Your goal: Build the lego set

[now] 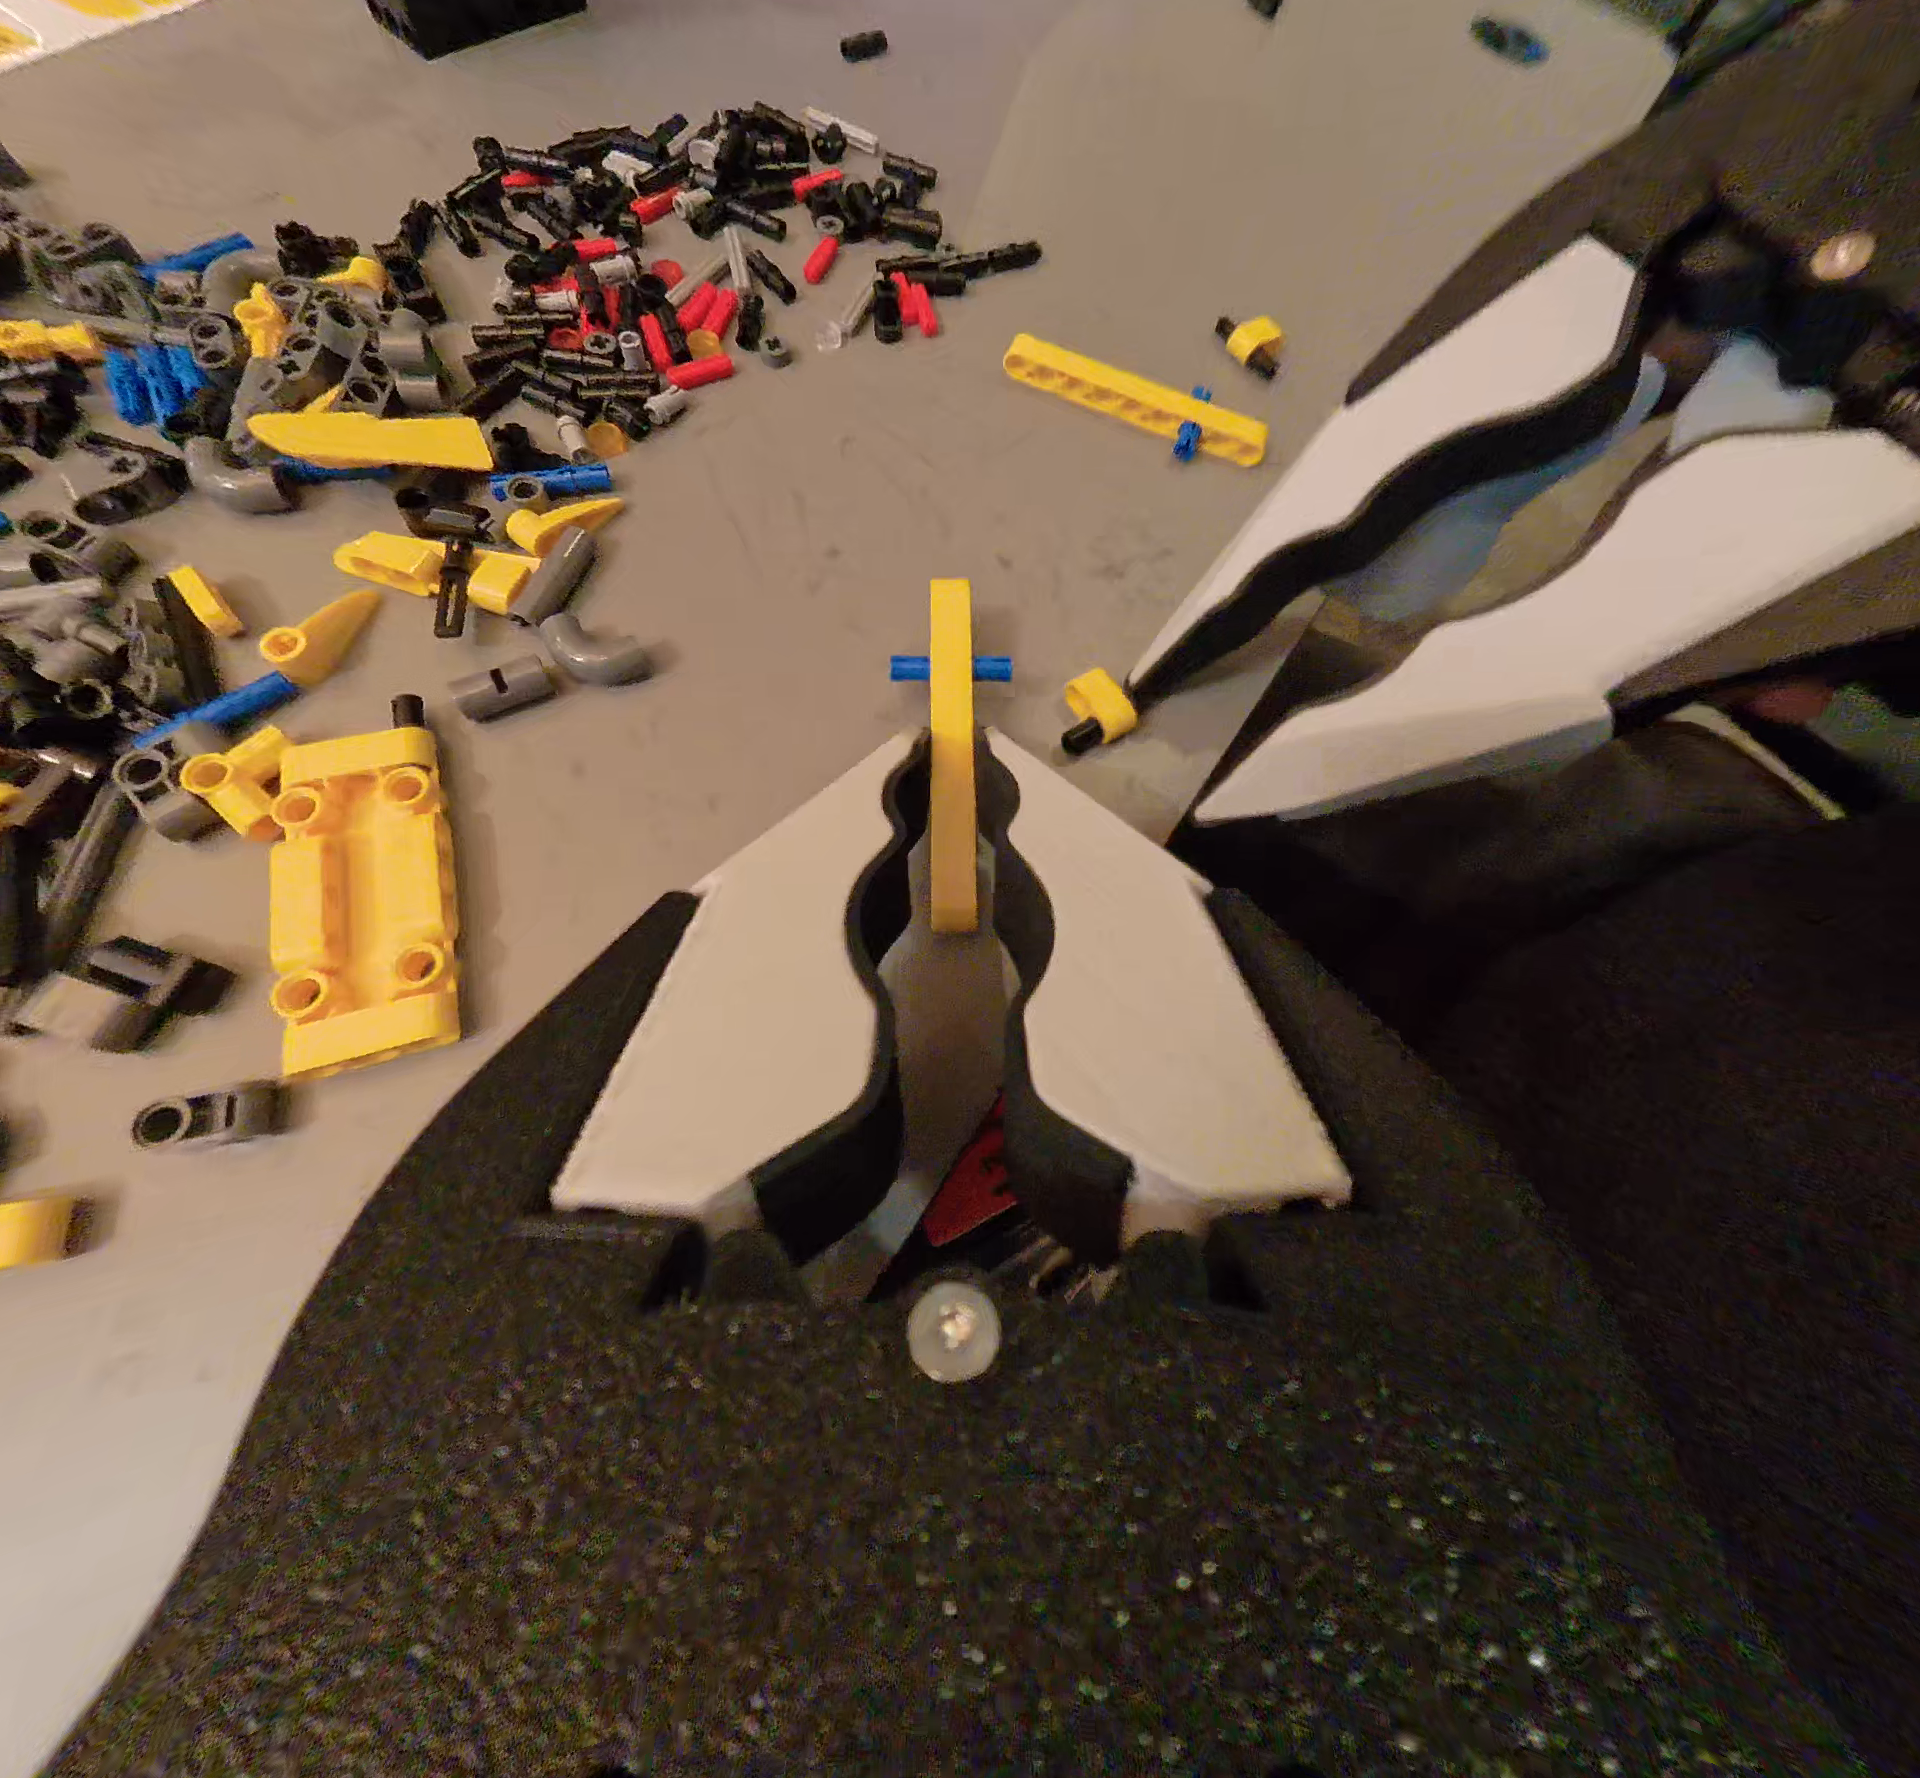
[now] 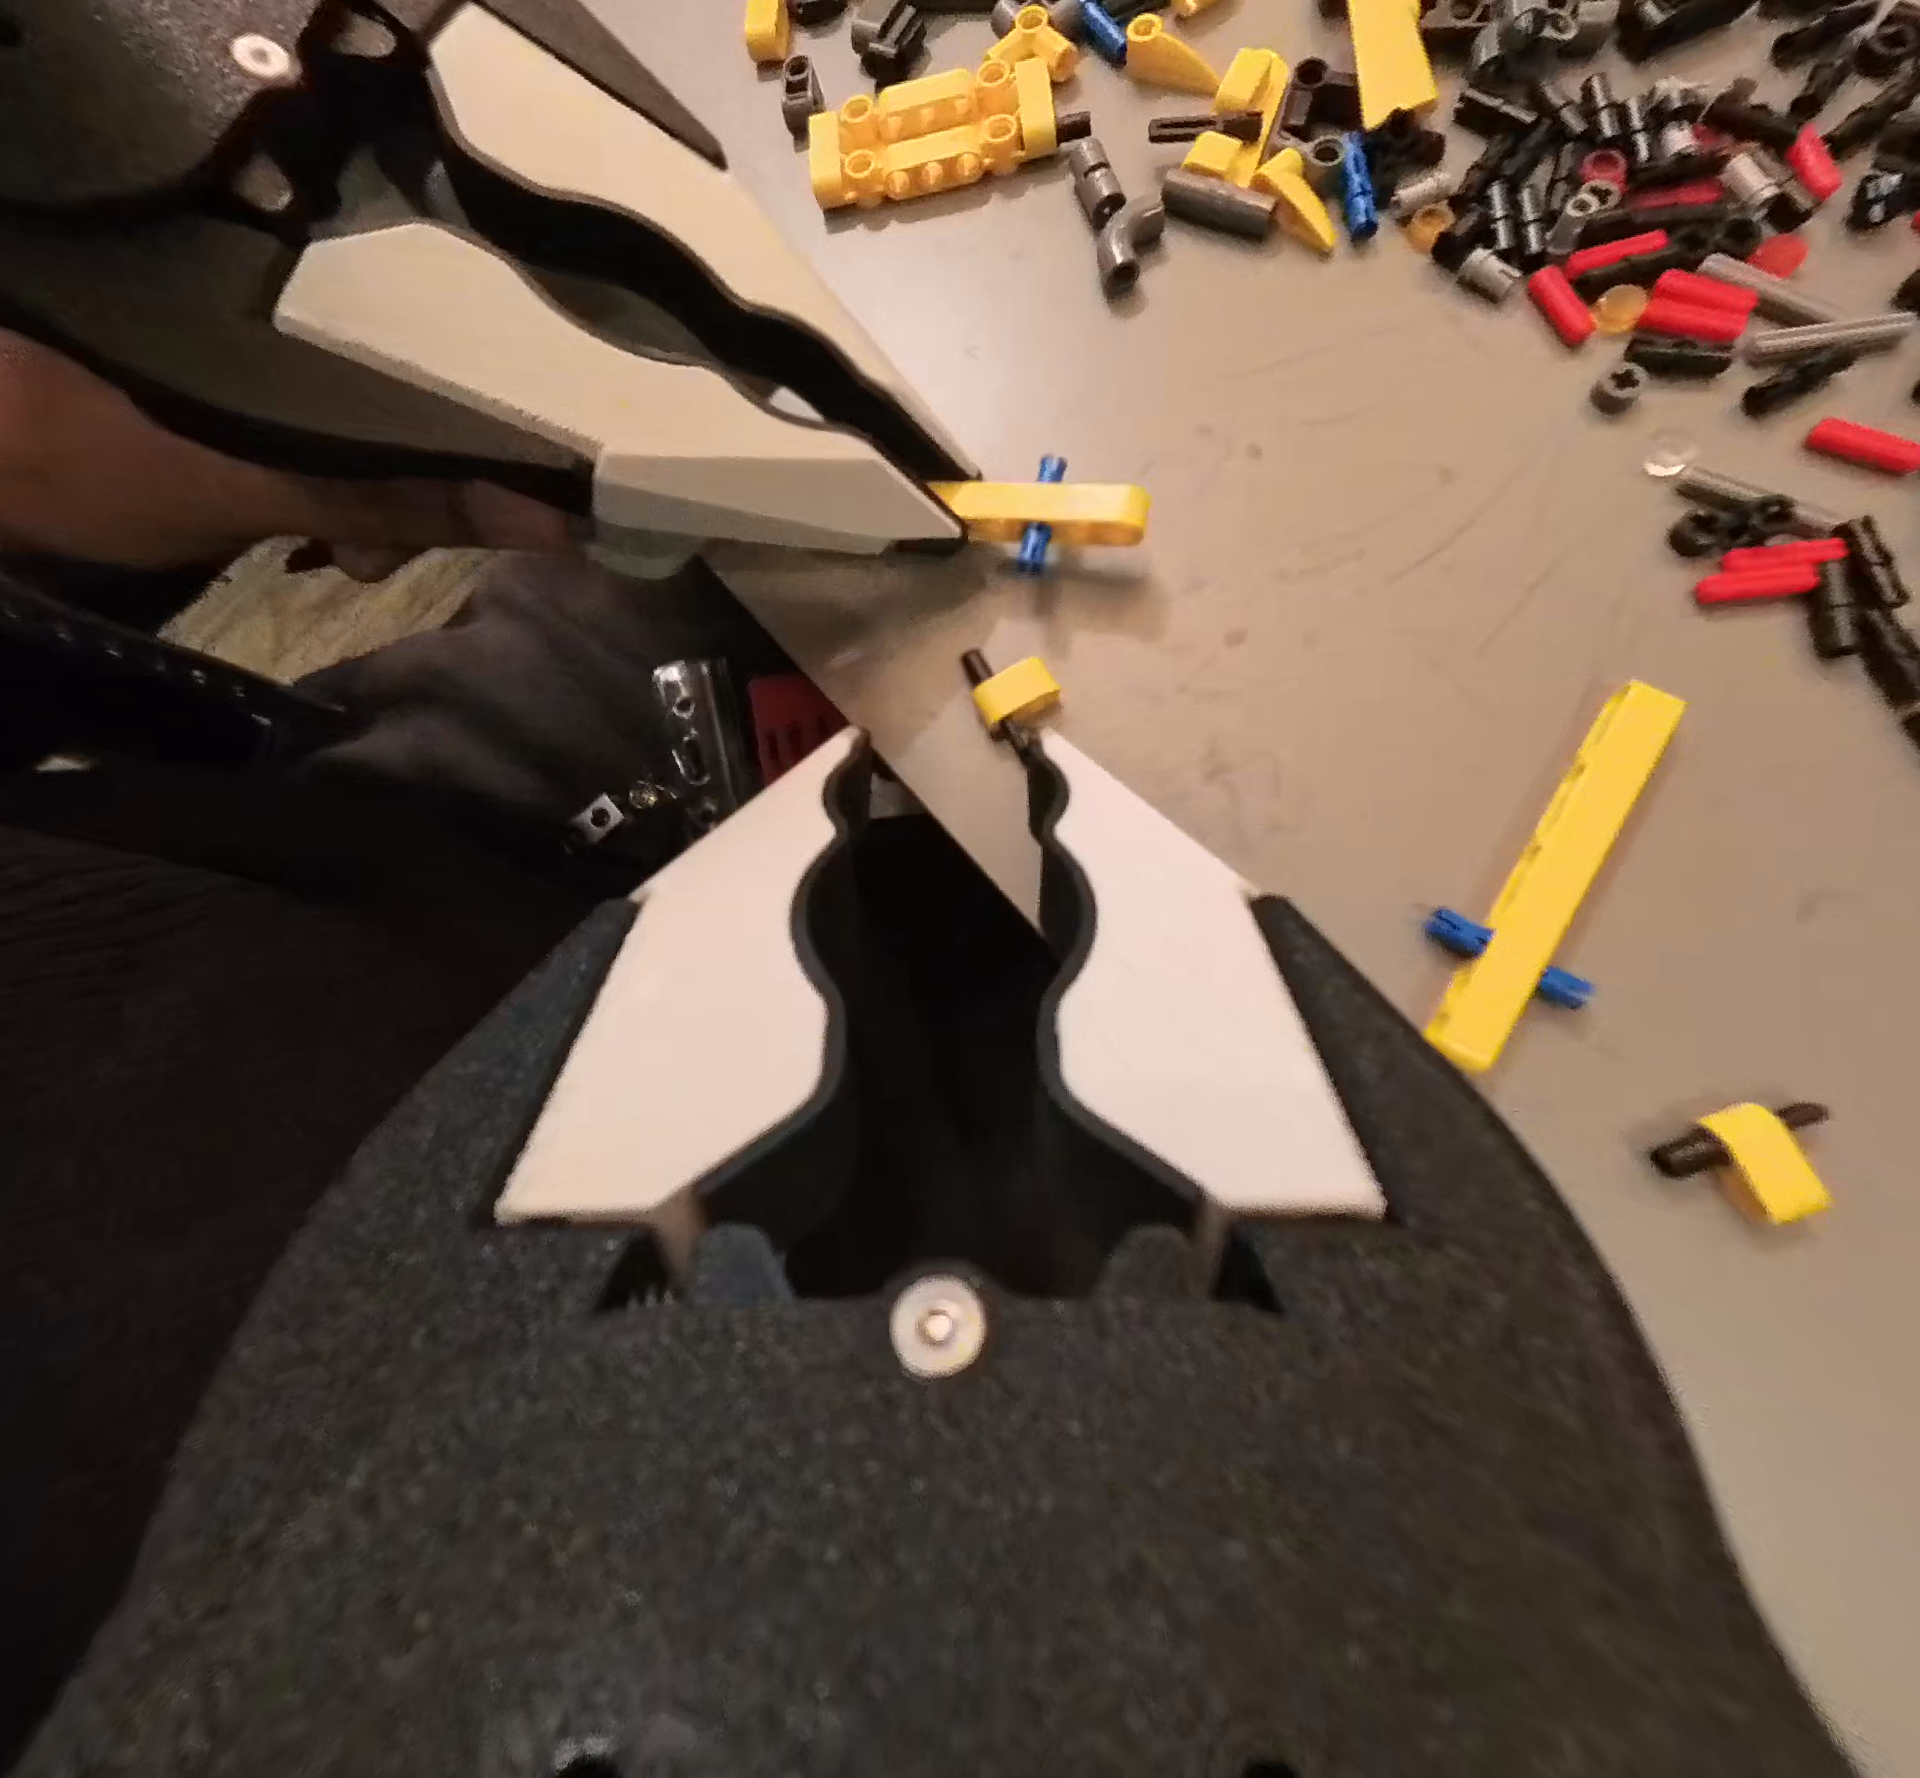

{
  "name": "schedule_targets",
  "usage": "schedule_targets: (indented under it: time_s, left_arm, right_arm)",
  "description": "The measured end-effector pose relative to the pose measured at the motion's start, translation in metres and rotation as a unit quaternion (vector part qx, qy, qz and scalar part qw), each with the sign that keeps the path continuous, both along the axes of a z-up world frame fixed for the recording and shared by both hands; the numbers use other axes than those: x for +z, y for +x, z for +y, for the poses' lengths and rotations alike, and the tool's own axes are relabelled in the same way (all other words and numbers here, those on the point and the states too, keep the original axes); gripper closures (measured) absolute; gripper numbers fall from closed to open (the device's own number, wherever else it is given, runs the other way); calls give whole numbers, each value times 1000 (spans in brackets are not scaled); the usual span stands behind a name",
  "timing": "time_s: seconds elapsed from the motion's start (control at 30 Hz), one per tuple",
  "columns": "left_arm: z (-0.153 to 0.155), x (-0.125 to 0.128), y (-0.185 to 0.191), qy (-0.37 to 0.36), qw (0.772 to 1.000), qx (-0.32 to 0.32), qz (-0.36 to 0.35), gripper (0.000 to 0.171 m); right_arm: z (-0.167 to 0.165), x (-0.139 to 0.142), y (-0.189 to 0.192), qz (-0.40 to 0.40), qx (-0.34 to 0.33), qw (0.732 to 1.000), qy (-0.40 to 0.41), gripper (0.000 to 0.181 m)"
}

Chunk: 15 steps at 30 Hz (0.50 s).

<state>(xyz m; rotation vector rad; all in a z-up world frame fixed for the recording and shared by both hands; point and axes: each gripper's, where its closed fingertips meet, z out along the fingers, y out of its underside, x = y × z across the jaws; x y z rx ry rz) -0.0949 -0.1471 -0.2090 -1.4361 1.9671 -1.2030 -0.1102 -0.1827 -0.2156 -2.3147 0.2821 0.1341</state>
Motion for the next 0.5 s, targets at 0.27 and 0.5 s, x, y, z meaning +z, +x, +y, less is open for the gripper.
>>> schedule_targets:
  time_s: [0.27, 0.5]
  left_arm:
    - [2, -8, 1, 106, 994, -8, -8, 164]
    - [-2, -9, 1, 75, 995, -60, 16, 164]
  right_arm:
    - [-4, 5, 1, -42, 22, 999, 12, 151]
    - [-6, 11, 32, -213, 175, 961, 12, 153]
